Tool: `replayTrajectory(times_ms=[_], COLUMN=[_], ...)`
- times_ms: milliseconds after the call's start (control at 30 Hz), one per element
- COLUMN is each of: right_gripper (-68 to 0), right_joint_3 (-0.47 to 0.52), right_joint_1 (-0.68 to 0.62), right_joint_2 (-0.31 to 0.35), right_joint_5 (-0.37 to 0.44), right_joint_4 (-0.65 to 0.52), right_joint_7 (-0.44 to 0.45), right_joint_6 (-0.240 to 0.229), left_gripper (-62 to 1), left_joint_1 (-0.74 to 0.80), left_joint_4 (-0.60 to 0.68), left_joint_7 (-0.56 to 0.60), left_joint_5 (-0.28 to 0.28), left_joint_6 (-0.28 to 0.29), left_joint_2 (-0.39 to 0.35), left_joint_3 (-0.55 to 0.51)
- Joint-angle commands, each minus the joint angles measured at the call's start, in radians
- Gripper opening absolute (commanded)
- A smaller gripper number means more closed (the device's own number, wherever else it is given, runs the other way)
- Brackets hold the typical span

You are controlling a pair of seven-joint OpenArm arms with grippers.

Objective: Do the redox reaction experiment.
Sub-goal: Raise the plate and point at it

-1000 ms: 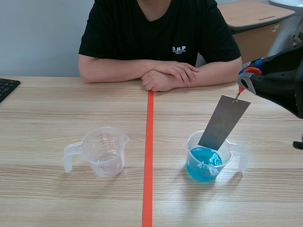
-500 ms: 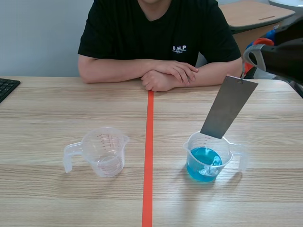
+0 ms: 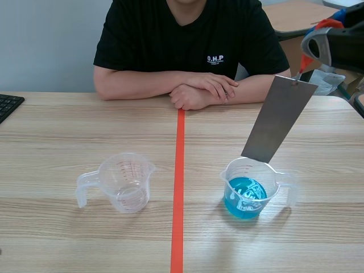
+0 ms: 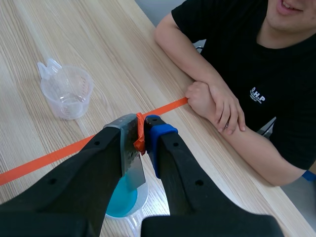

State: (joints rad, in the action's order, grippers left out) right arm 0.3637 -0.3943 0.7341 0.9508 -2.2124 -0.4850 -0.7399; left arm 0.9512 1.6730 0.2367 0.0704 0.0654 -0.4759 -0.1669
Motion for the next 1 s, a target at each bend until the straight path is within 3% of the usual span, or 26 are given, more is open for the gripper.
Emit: replayTrajectory(times_ms=[0, 300, 533, 700, 967], right_gripper=[-65.8, -65.8, -65.8, -65.8, -65.8], right_joint_3=[0.01, 0.01, 0.01, 0.01, 0.01], right_joint_1=[0.006, 0.006, 0.006, 0.006, 0.006], right_joint_2=[0.008, 0.008, 0.008, 0.008, 0.008], right_joint_5=[0.008, 0.007, 0.007, 0.007, 0.007], right_joint_4=[-0.012, -0.012, -0.012, -0.012, -0.012], right_joint_7=[0.008, 0.008, 0.008, 0.008, 0.009], right_joint_6=[-0.006, -0.006, -0.006, -0.006, -0.006], left_gripper=[-56.0, -56.0, -56.0, -56.0, -56.0], left_joint_1=[-0.046, -0.307, -0.517, -0.662, -0.823], left_joint_4=[0.009, 0.009, 0.009, 0.009, -0.052], left_joint_7=[0.011, -0.001, -0.011, -0.069, -0.17], left_joint_5=[-0.008, -0.019, -0.098, -0.105, -0.196], left_joint_6=[0.017, 0.039, 0.04, 0.055, 0.058], left_joint_2=[-0.019, -0.096, -0.093, -0.057, 0.063], left_joint_3=[0.024, 0.188, 0.377, 0.529, 0.698])
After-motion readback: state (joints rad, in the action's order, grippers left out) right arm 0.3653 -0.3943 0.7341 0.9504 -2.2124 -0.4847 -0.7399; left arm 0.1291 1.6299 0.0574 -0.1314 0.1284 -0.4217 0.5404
